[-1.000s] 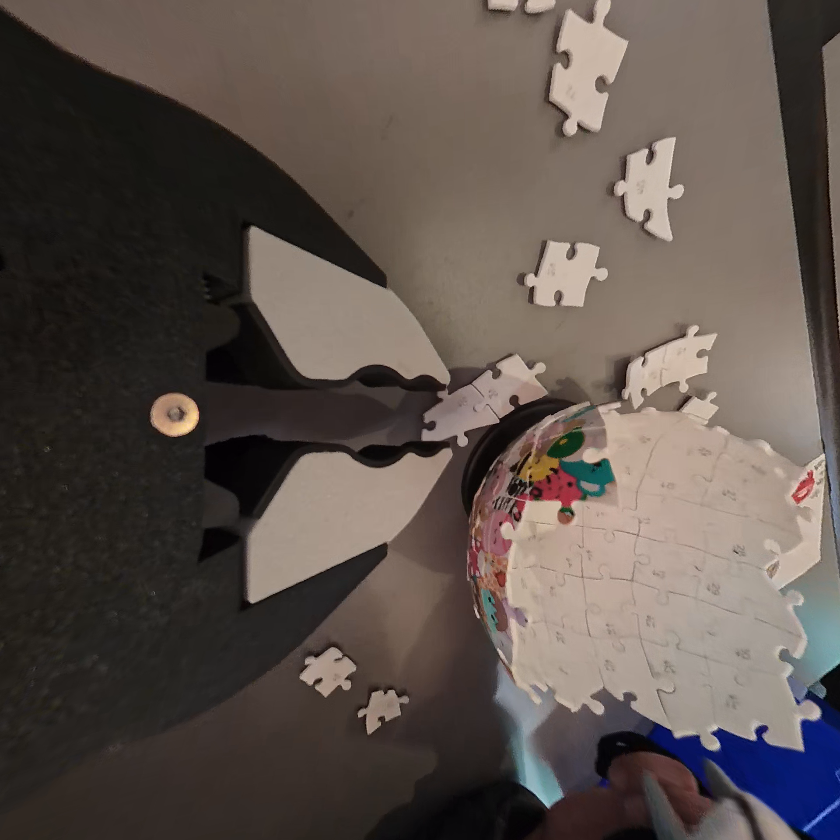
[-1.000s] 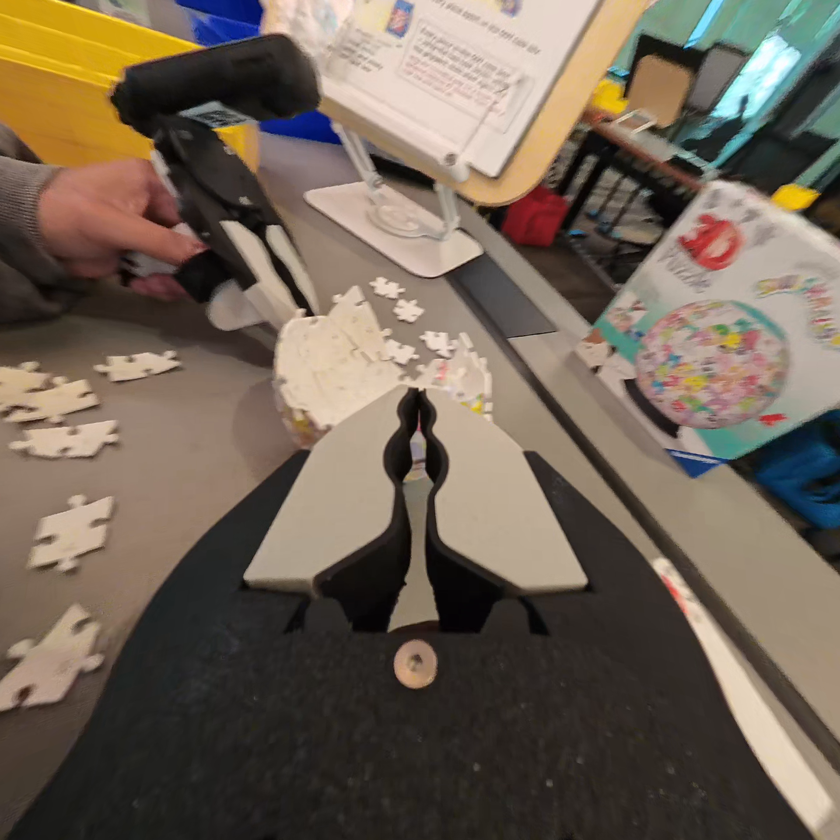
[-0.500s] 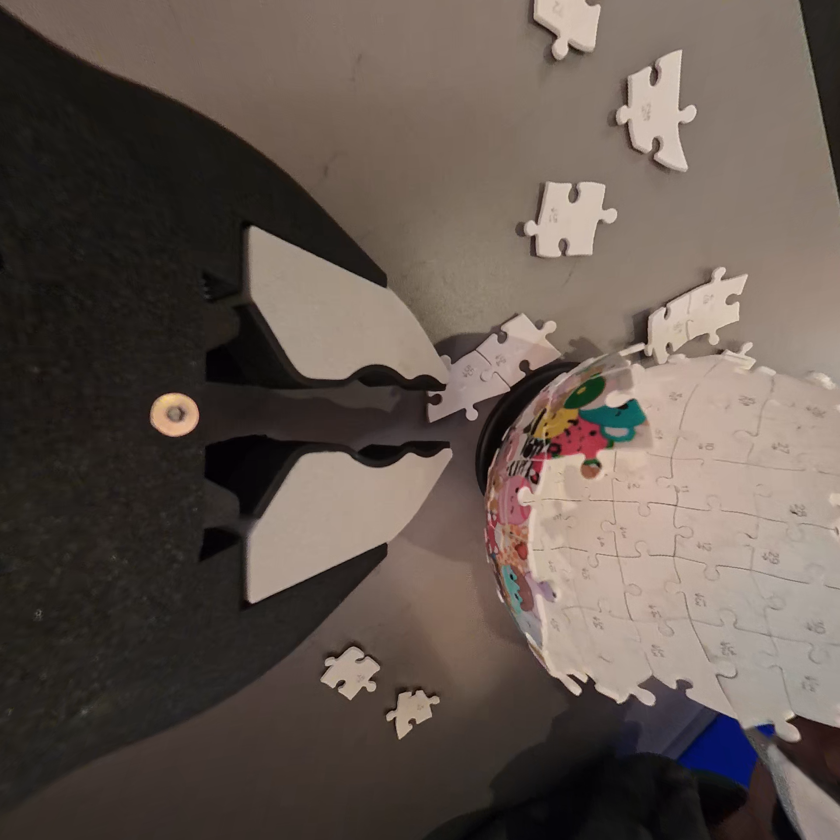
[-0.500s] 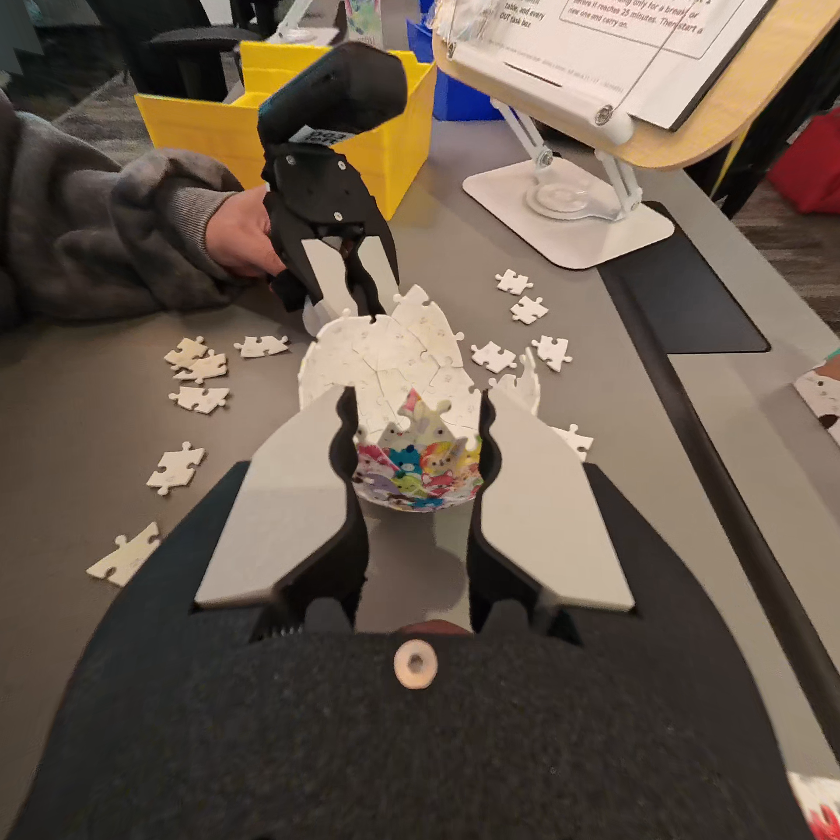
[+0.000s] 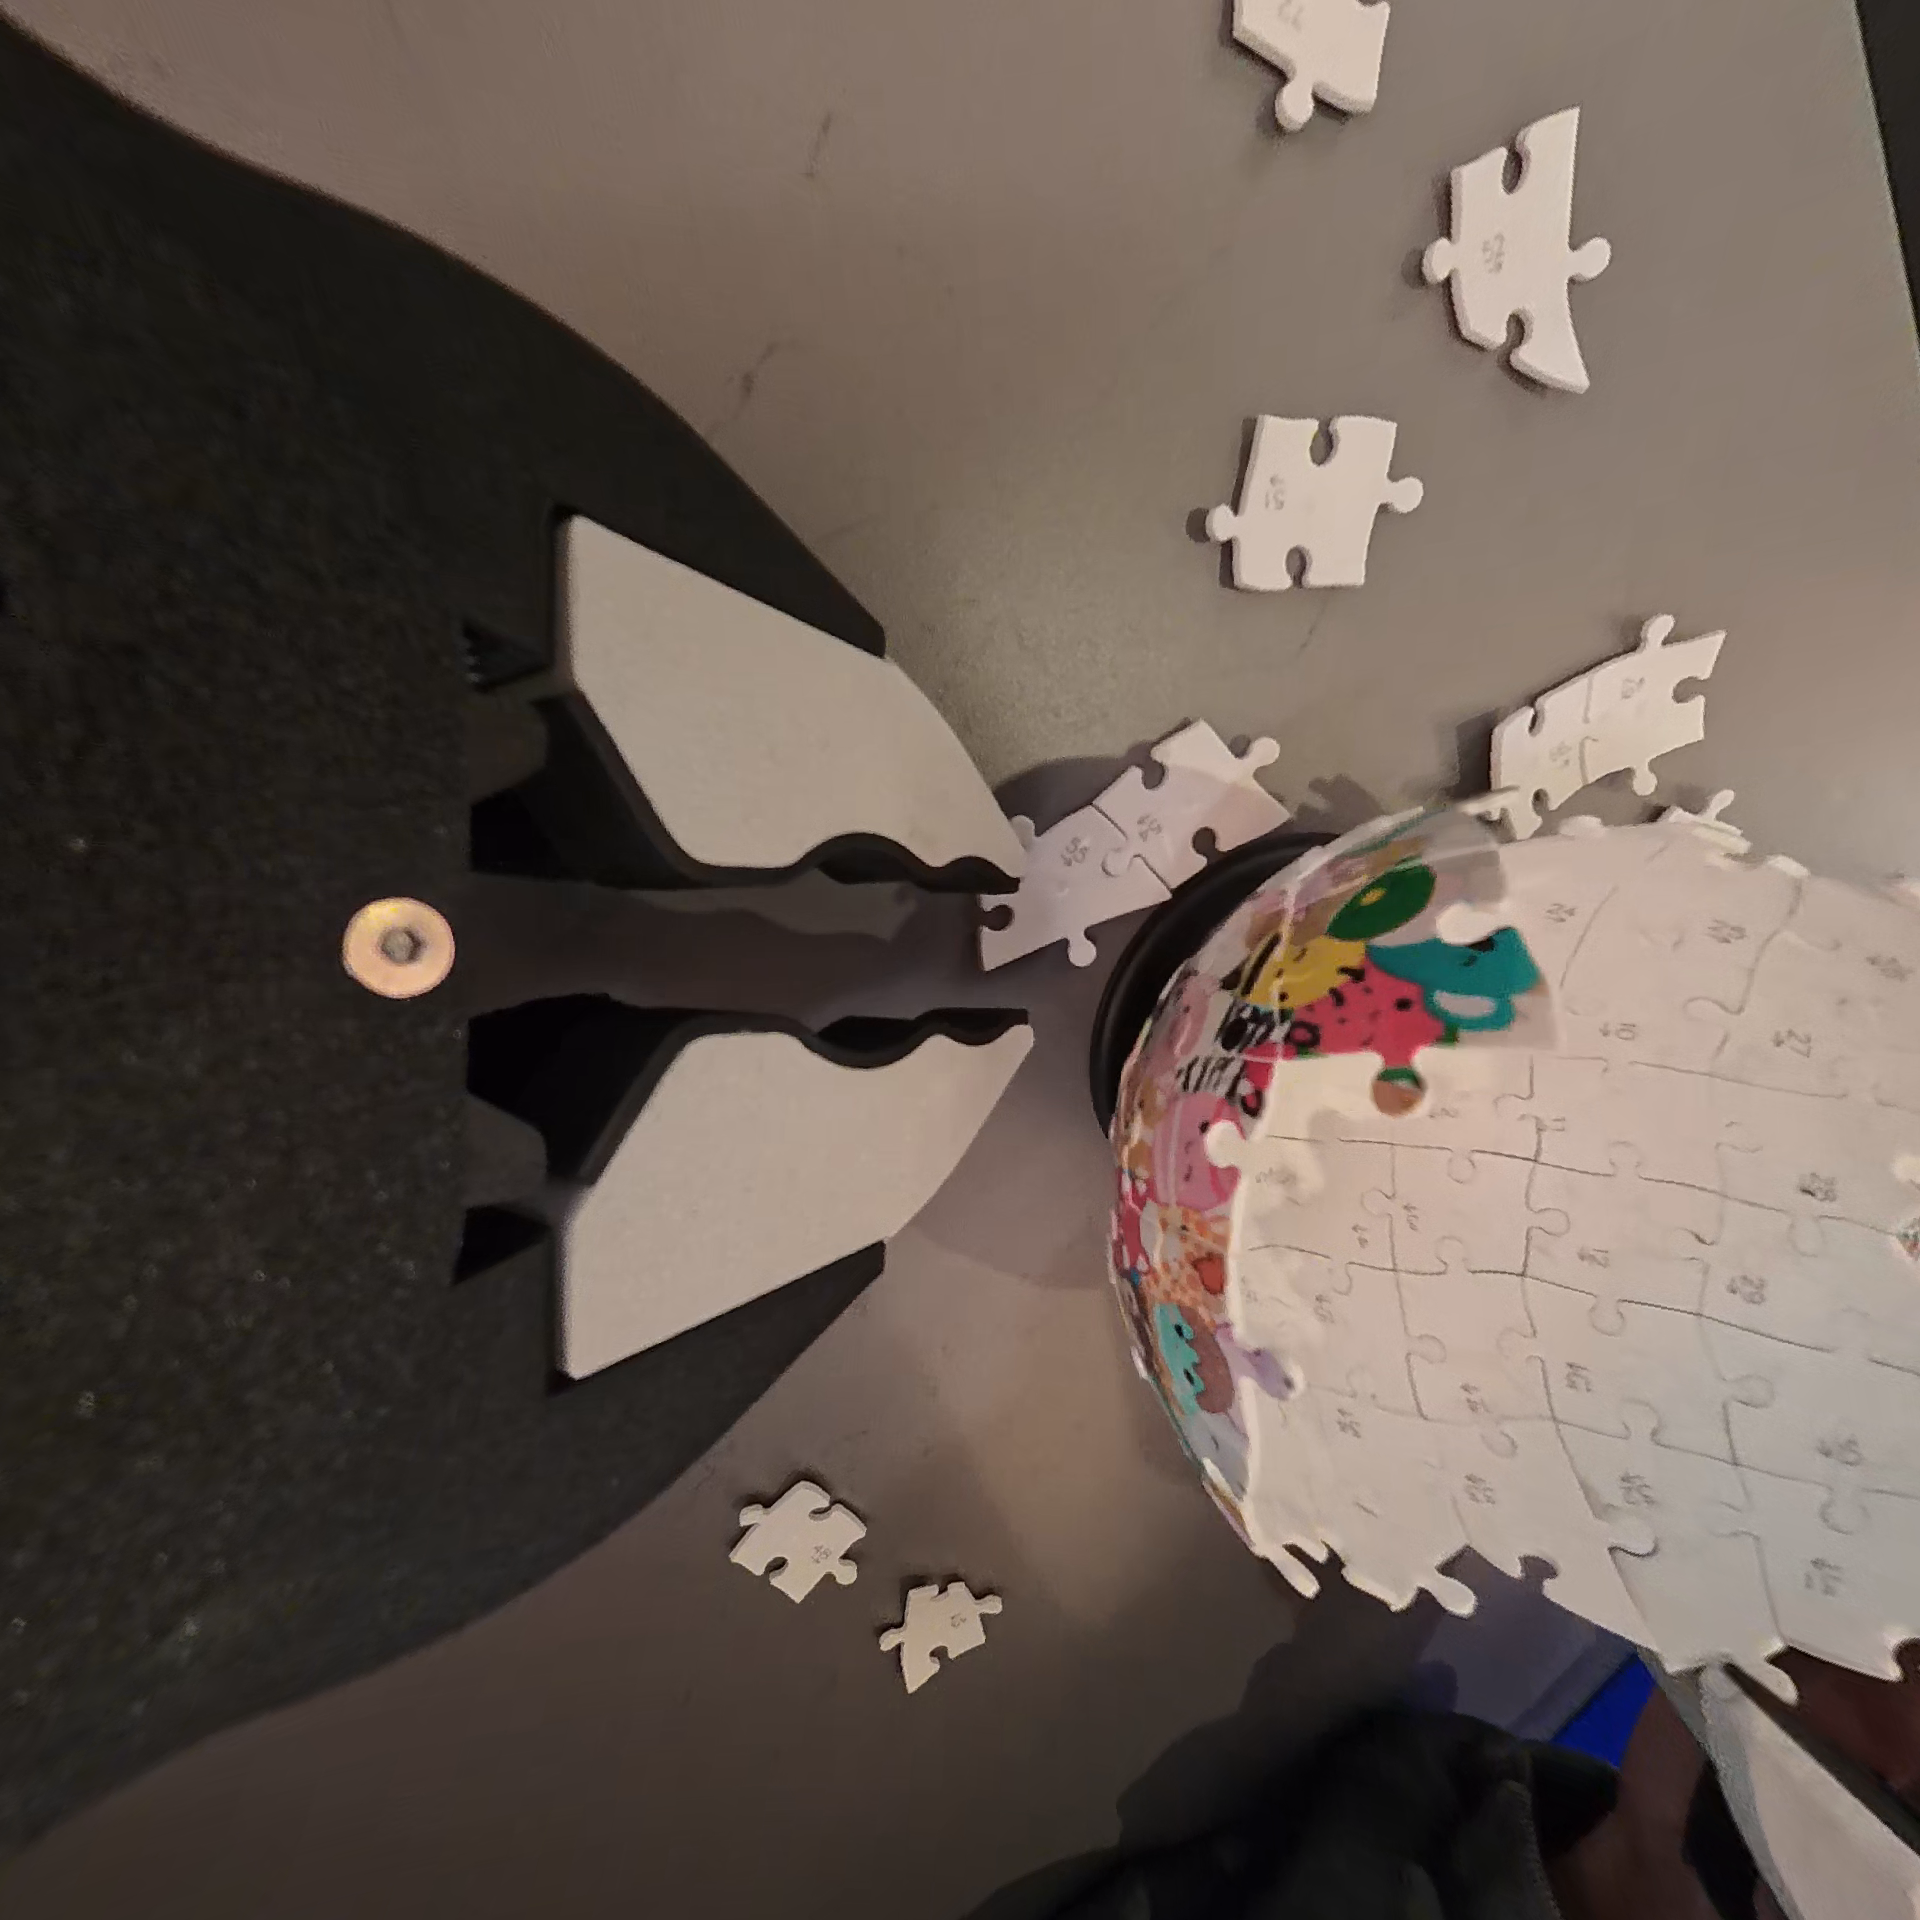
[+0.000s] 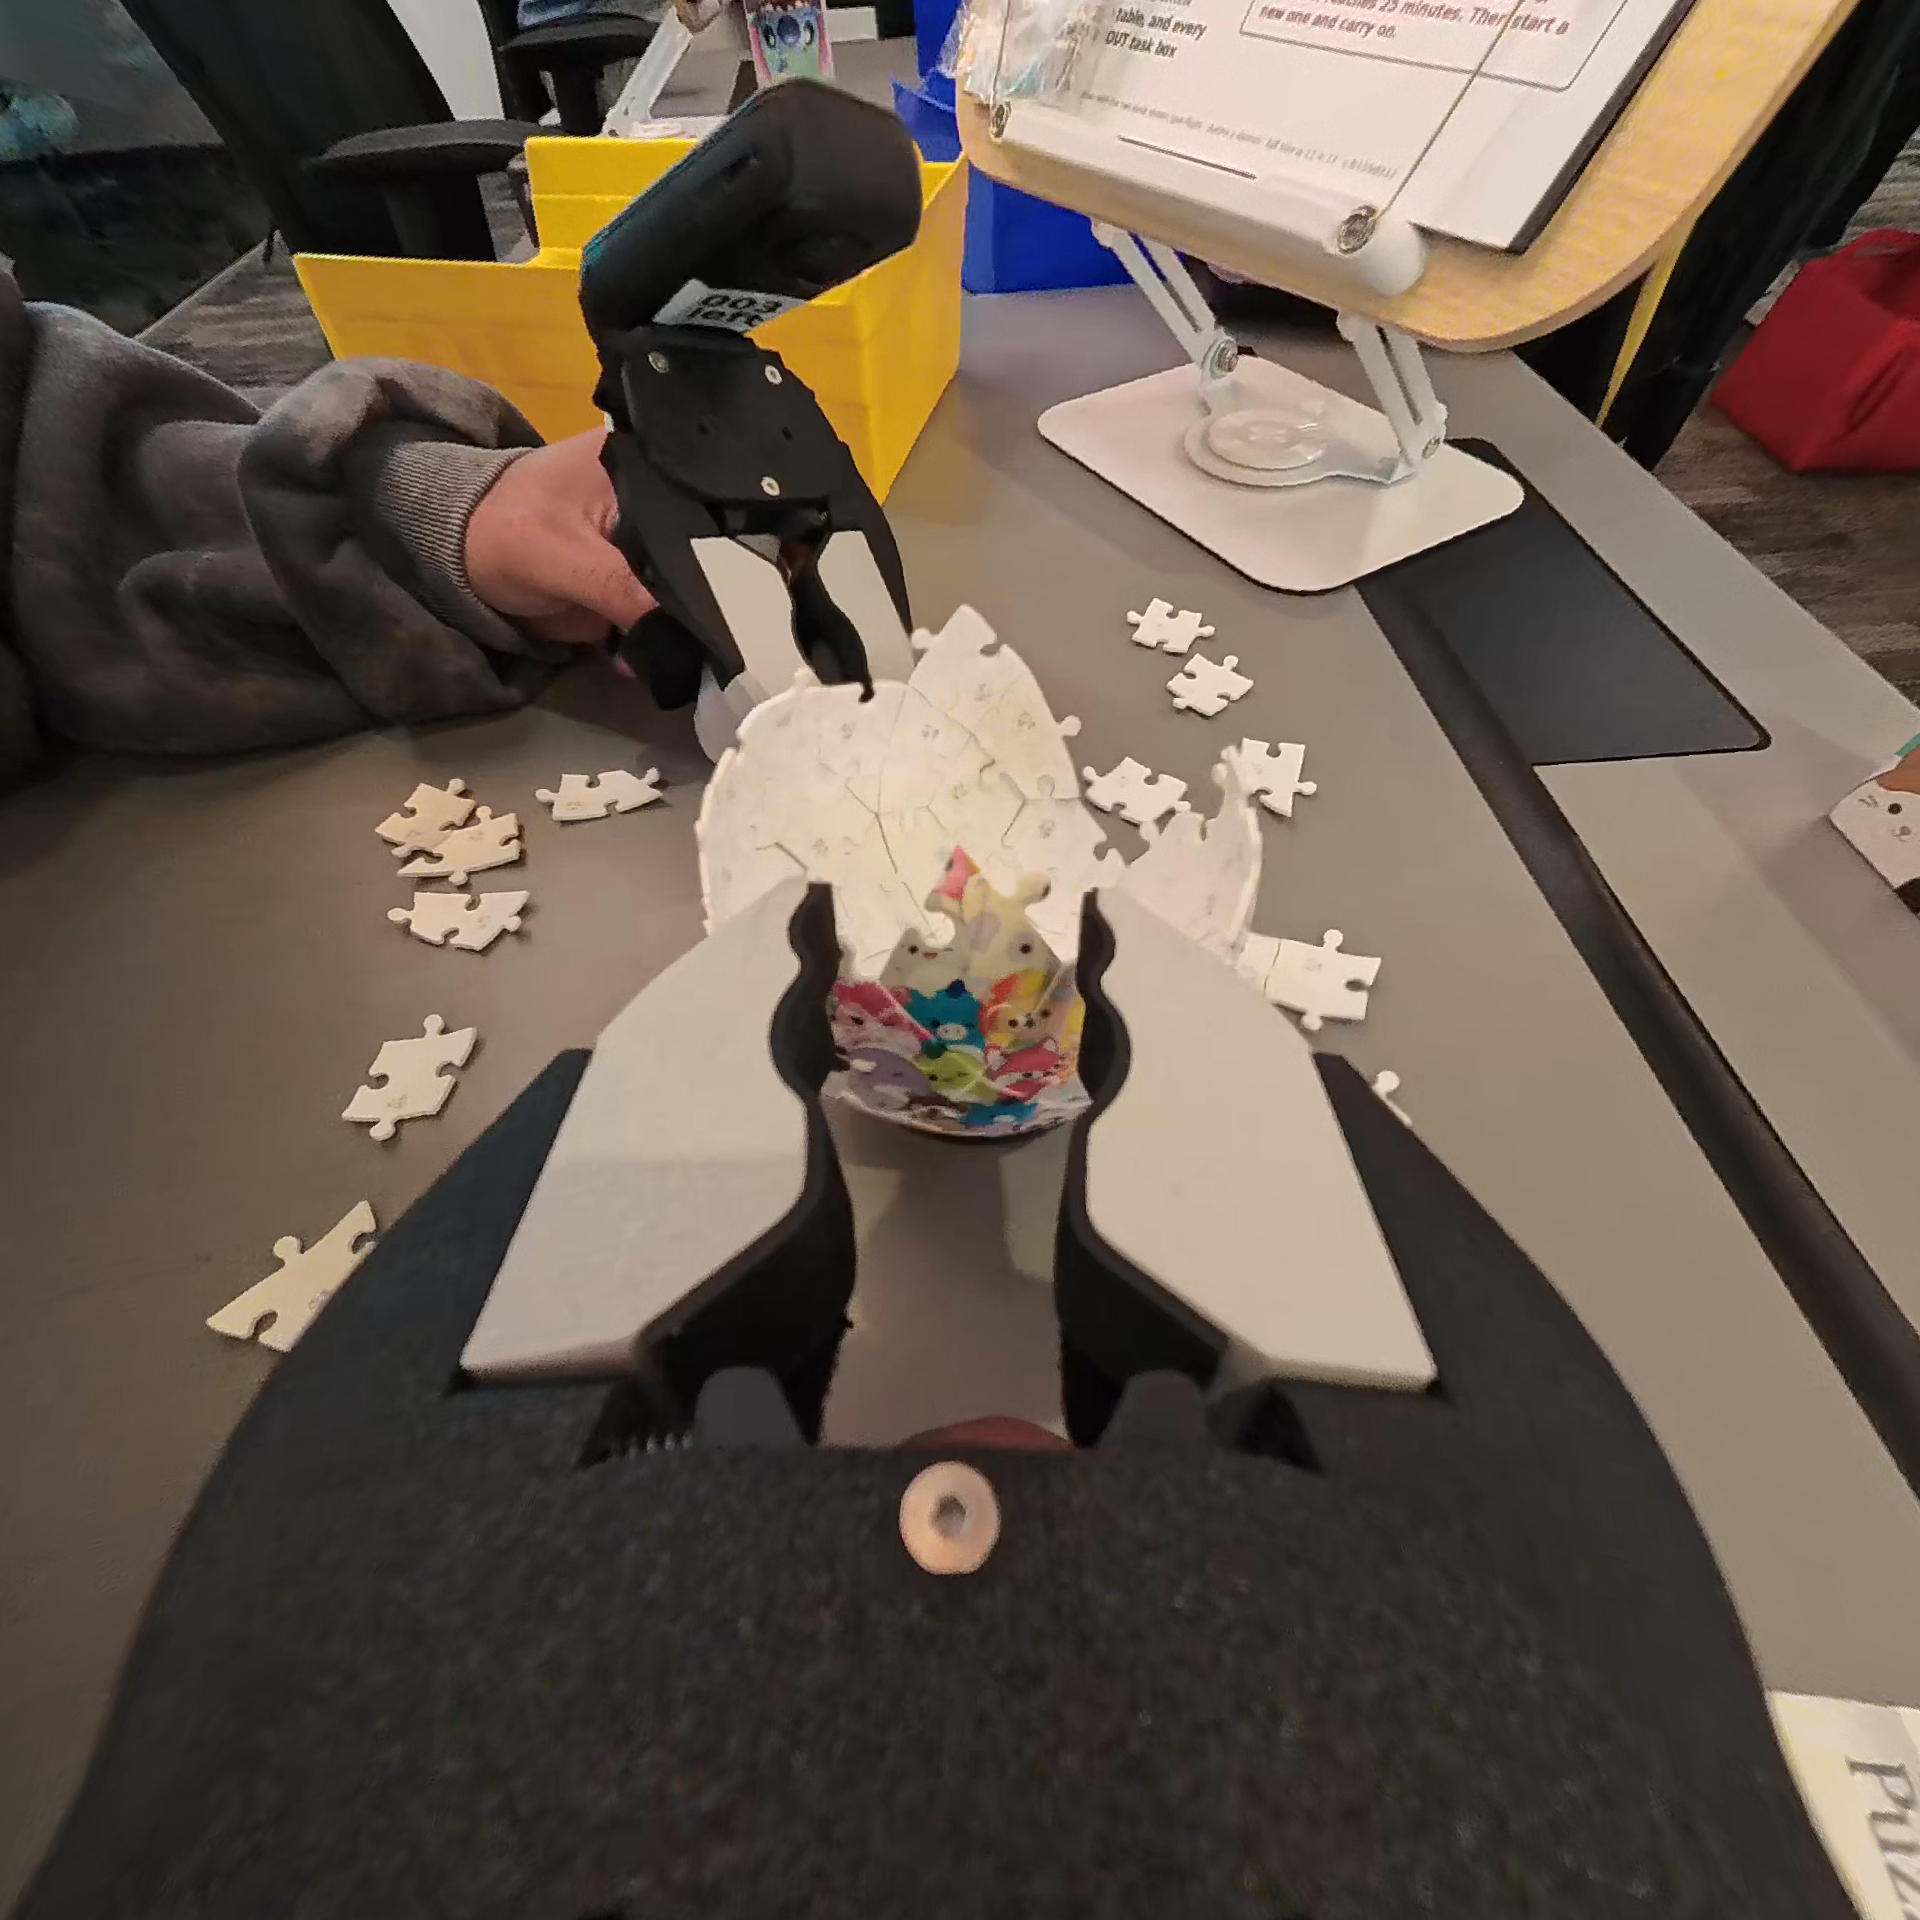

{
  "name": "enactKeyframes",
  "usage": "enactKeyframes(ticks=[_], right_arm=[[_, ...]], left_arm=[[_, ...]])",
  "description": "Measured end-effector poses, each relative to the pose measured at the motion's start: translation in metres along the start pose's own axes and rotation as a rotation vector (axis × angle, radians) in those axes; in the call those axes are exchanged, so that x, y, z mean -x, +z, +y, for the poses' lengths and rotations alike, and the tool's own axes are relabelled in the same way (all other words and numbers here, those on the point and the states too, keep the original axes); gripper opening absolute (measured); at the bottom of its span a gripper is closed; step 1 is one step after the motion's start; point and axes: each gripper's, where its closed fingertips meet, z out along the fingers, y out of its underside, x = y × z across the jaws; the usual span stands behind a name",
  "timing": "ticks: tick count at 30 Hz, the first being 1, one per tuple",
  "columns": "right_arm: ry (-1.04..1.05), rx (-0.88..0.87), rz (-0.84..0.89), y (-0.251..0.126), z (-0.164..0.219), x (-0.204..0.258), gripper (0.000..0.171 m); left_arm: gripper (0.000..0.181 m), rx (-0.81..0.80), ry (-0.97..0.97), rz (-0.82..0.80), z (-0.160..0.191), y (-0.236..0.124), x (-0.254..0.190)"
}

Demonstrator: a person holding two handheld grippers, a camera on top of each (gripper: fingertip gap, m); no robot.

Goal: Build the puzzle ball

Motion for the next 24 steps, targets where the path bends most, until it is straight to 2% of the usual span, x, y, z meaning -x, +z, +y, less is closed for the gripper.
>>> enactKeyframes(ticks=[19,24], right_arm=[[0.043,0.006,0.043,0.019,0.028,0.024,0.048],[0.025,-0.058,0.094,0.011,0.015,0.021,0.052]], left_arm=[[0.02,0.013,0.004,0.0,0.002,0.002,-0.001],[0.02,0.013,0.005,0.0,0.002,0.002,-0.002]])
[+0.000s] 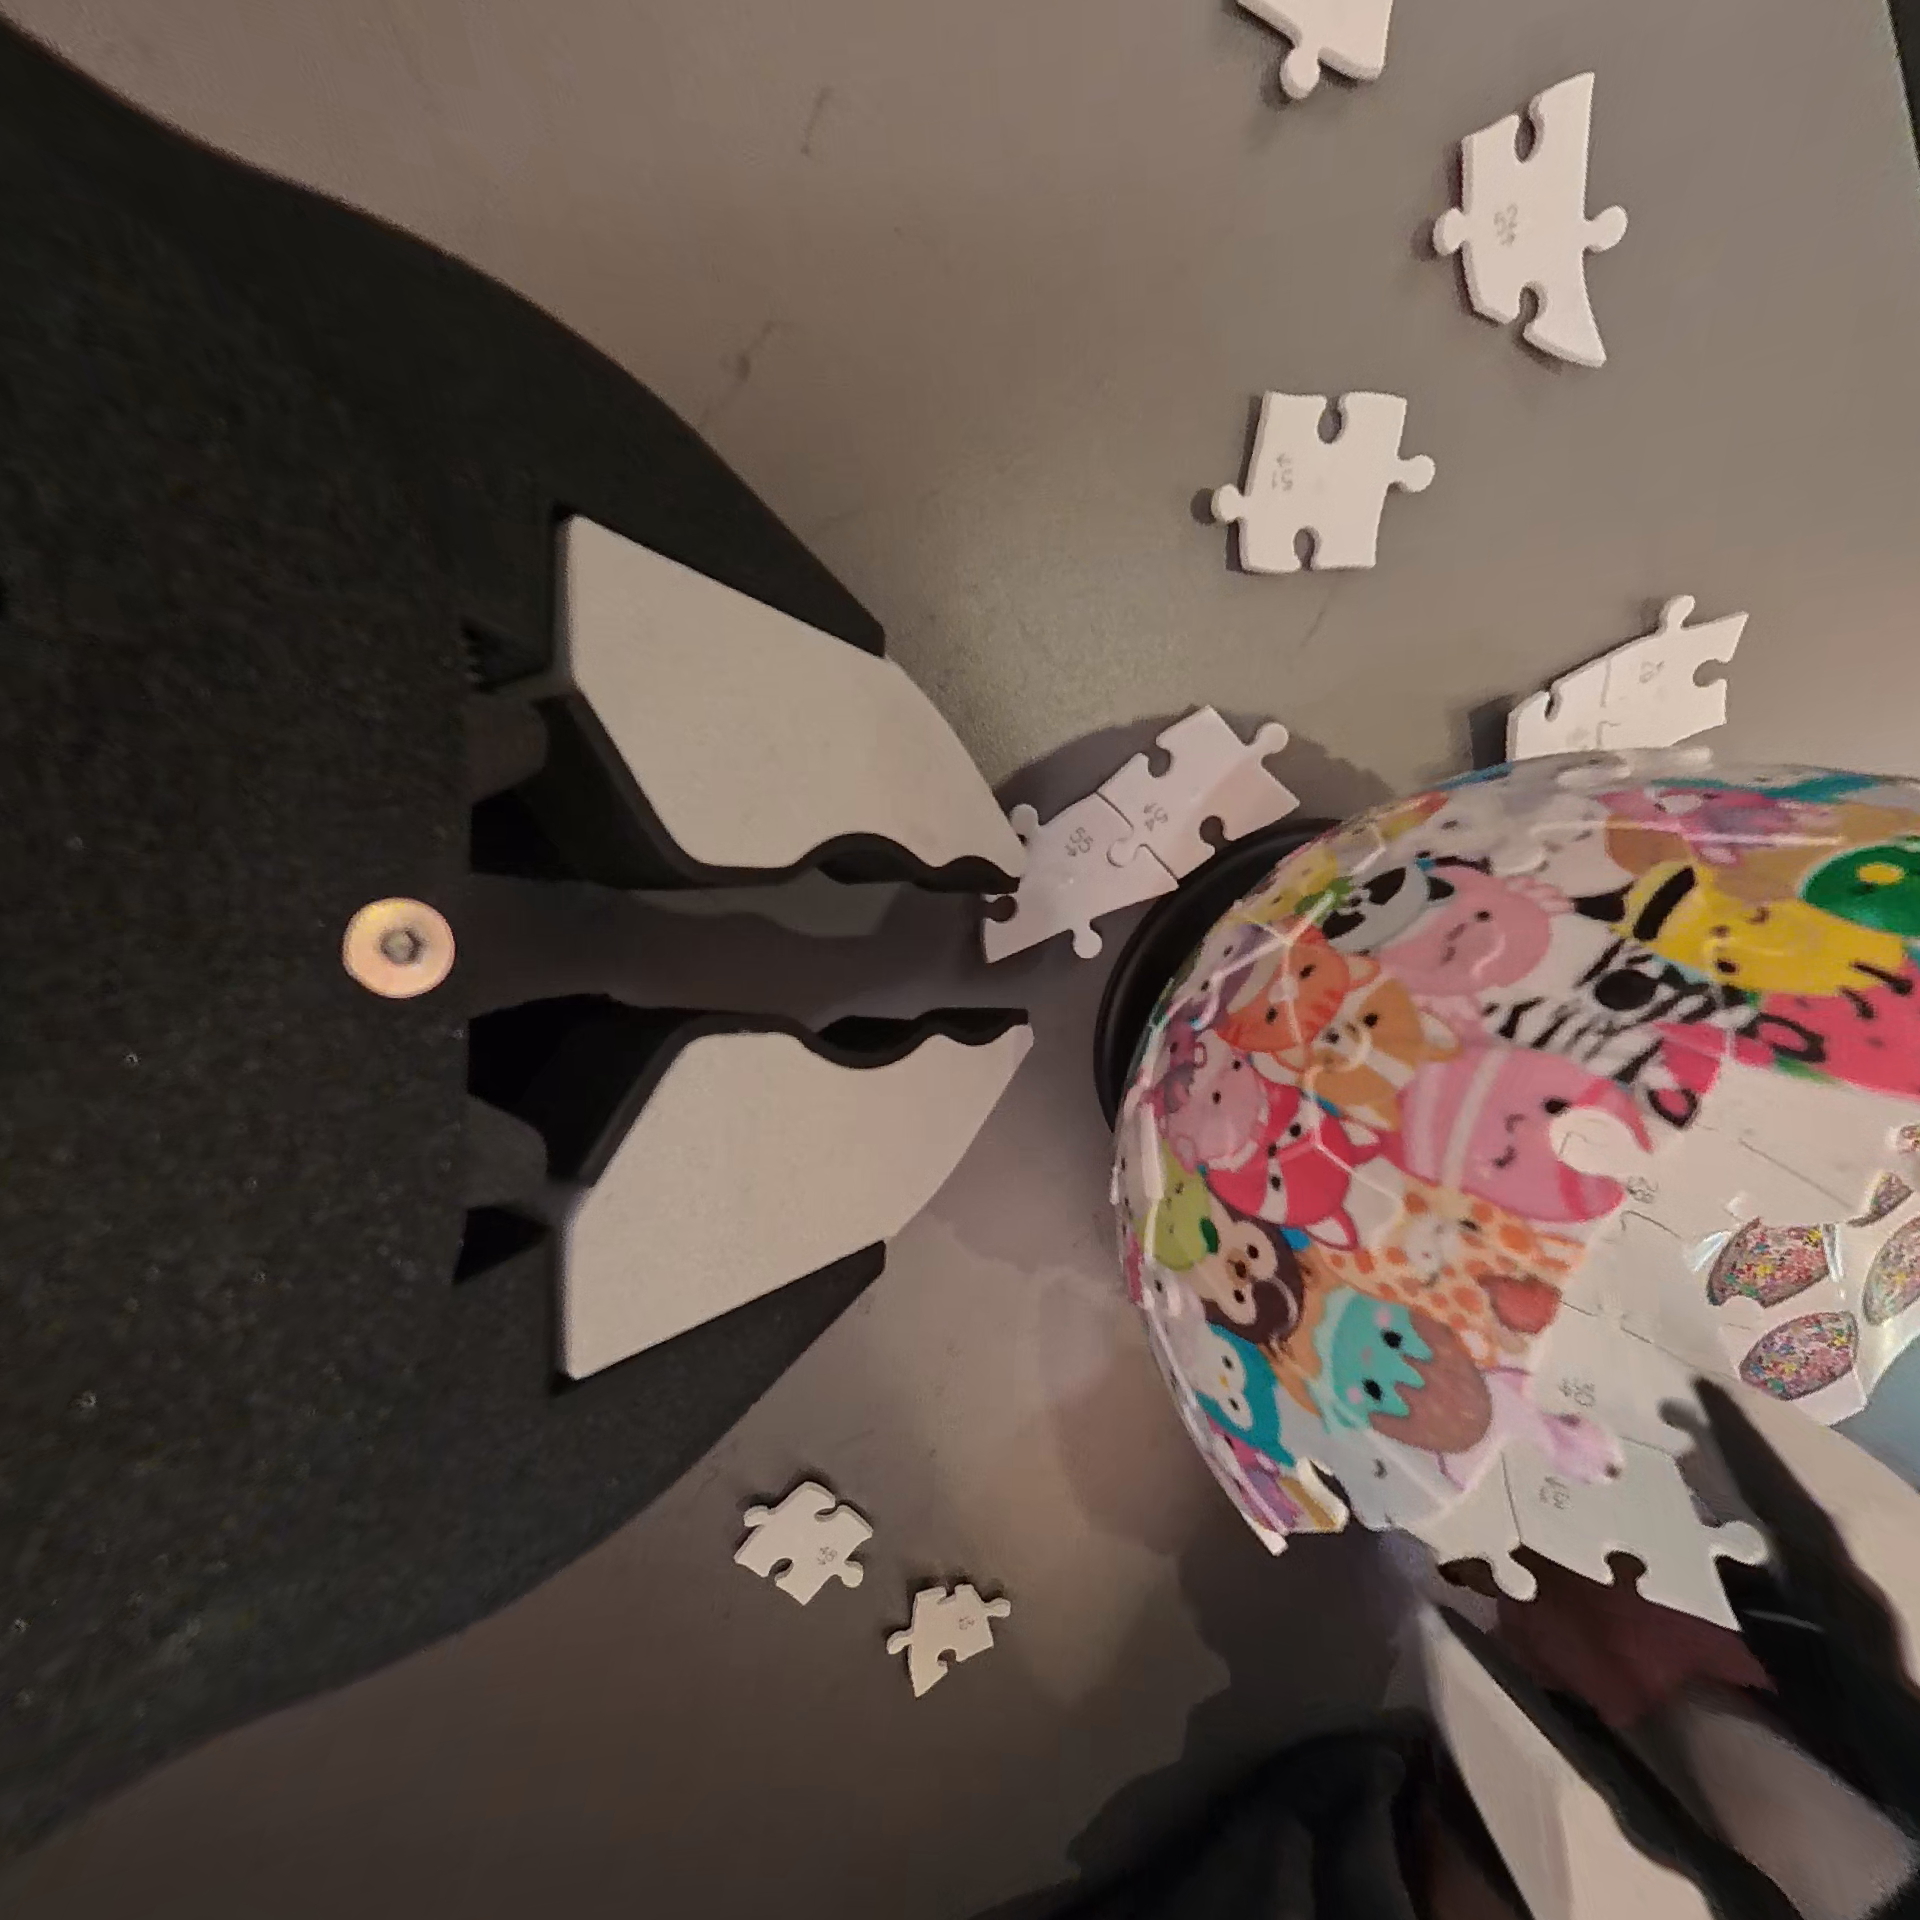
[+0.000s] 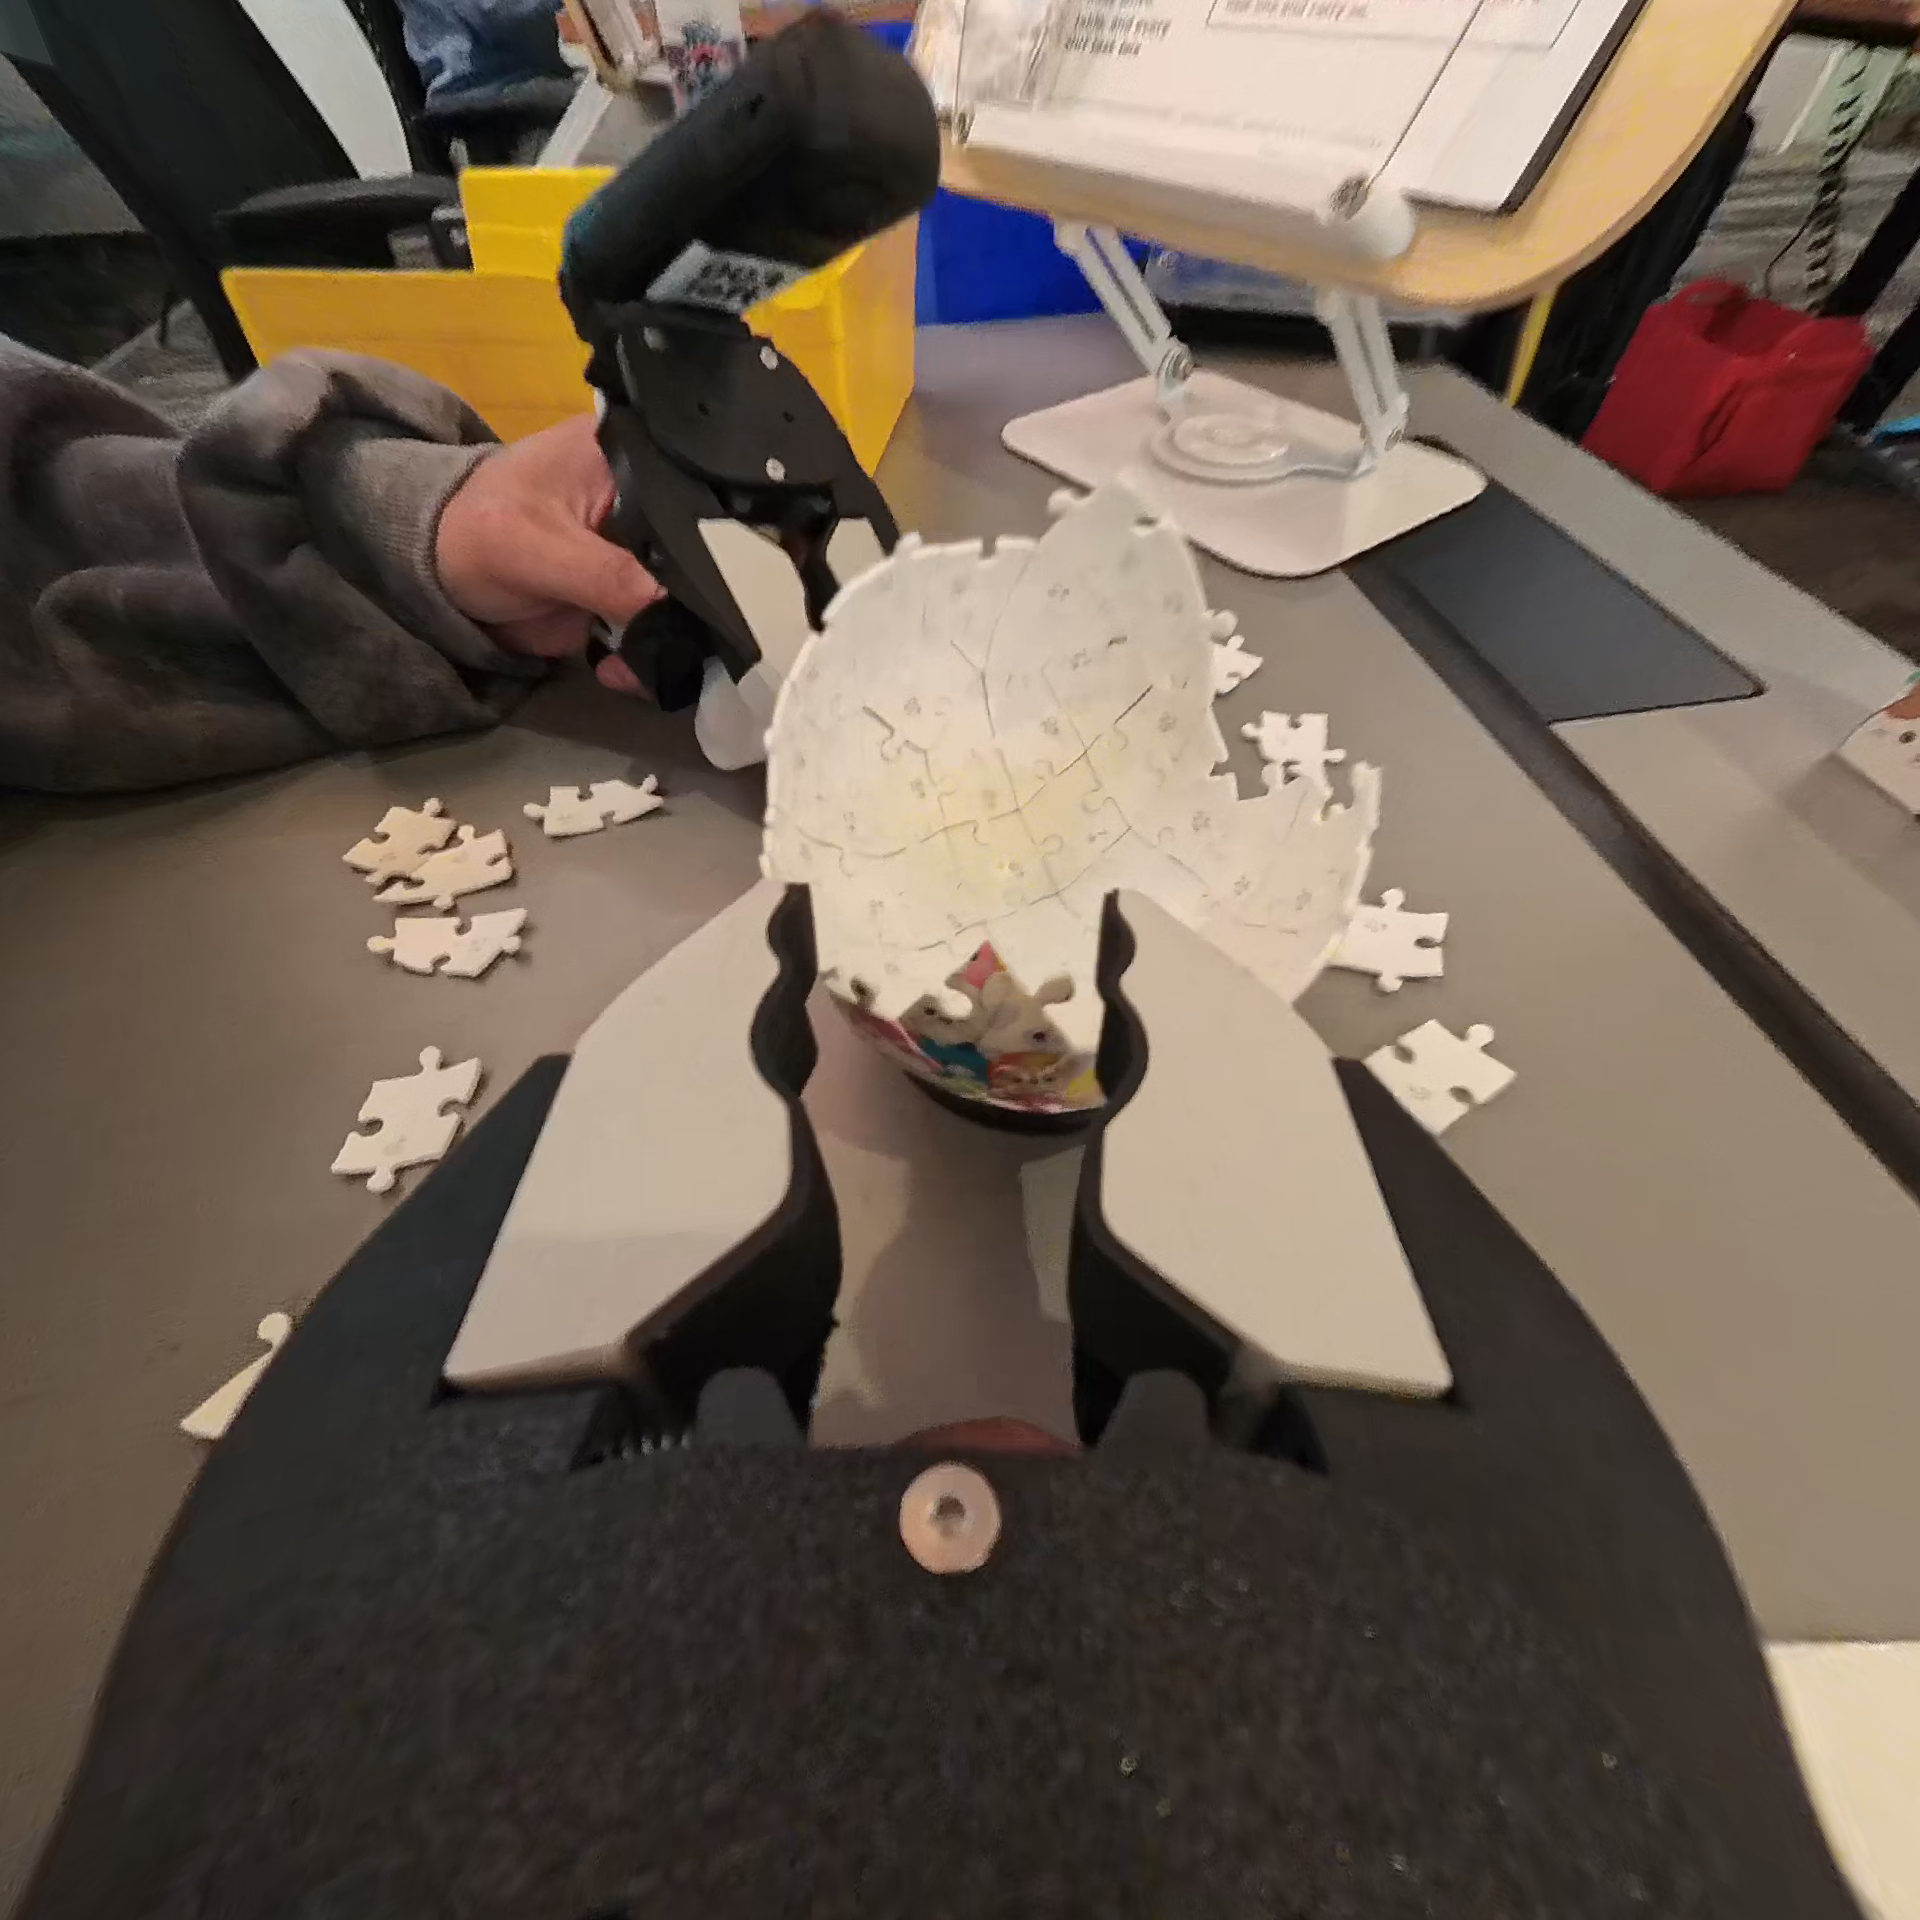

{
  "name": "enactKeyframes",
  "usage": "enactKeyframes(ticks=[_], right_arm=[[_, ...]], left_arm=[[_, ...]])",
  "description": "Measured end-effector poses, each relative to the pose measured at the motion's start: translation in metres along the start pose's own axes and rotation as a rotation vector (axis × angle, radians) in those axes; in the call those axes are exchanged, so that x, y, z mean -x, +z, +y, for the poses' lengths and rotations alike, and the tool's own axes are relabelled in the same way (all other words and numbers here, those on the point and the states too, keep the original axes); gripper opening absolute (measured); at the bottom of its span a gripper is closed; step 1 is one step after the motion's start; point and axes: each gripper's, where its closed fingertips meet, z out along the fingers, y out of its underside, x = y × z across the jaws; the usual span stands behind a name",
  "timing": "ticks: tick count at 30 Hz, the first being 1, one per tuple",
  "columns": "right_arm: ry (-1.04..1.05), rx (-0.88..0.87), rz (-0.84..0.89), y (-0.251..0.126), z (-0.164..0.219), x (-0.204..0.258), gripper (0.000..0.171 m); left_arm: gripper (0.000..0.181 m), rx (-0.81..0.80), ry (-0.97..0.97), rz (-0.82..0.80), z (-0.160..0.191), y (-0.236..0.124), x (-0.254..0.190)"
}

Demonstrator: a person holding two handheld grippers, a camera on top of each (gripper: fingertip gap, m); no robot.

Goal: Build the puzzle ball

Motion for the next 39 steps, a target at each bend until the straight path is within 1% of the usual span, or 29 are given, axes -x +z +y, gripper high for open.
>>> enactKeyframes(ticks=[2,4,7,10,14,22,25,27,29,31,32,34,35,37,39], right_arm=[[-0.009,-0.034,0.041,-0.009,-0.009,-0.006,0.043],[0.004,-0.061,0.058,-0.014,-0.014,-0.009,0.04],[0.055,-0.04,0.042,-0.012,-0.007,-0.006,0.039],[0.061,0.016,0.075,-0.007,0.008,-0.008,0.036],[0.107,0.006,0.083,-0.008,0.012,-0.005,0.036],[0.1,0.035,0.075,0.001,0.022,0.007,0.037],[0.094,0.042,0.076,0.003,0.022,0.009,0.042],[0.078,0.018,0.081,0.0,0.016,0.008,0.043],[0.048,-0.012,0.025,-0.006,0.001,0.013,0.043],[-0.071,-0.018,0.038,-0.018,-0.022,0.007,0.041],[-0.173,-0.041,0.055,-0.024,-0.039,0.001,0.035],[-0.43,-0.082,0.068,-0.031,-0.07,-0.008,0.009],[-0.55,-0.086,0.087,-0.03,-0.08,-0.016,0.0],[-0.73,-0.07,0.123,-0.016,-0.086,-0.032,0.0],[-0.844,-0.059,0.13,0.01,-0.077,-0.043,0.0]], left_arm=[[0.02,0.001,0.001,0.0,0.0,0.0,0.0],[0.02,0.001,0.002,0.0,0.0,0.0,0.0],[0.02,0.006,0.003,0.001,0.001,0.001,-0.001],[0.02,0.007,0.004,-0.001,0.001,0.001,-0.001],[0.02,0.0,0.003,-0.002,0.0,0.0,0.0],[0.02,-0.004,0.005,-0.009,-0.001,0.0,0.001],[0.02,-0.017,-0.004,-0.013,-0.003,-0.001,0.003],[0.02,-0.043,-0.007,-0.023,-0.007,-0.004,0.008],[0.02,-0.102,-0.011,-0.036,-0.018,-0.01,0.014],[0.02,-0.183,-0.017,-0.036,-0.035,-0.021,0.021],[0.02,-0.215,-0.02,-0.038,-0.043,-0.025,0.027],[0.019,-0.242,-0.034,-0.037,-0.056,-0.029,0.038],[0.015,-0.246,-0.041,-0.03,-0.061,-0.029,0.043],[0.001,-0.244,-0.072,-0.001,-0.069,-0.027,0.052],[0.0,-0.211,-0.124,0.036,-0.076,-0.023,0.06]])
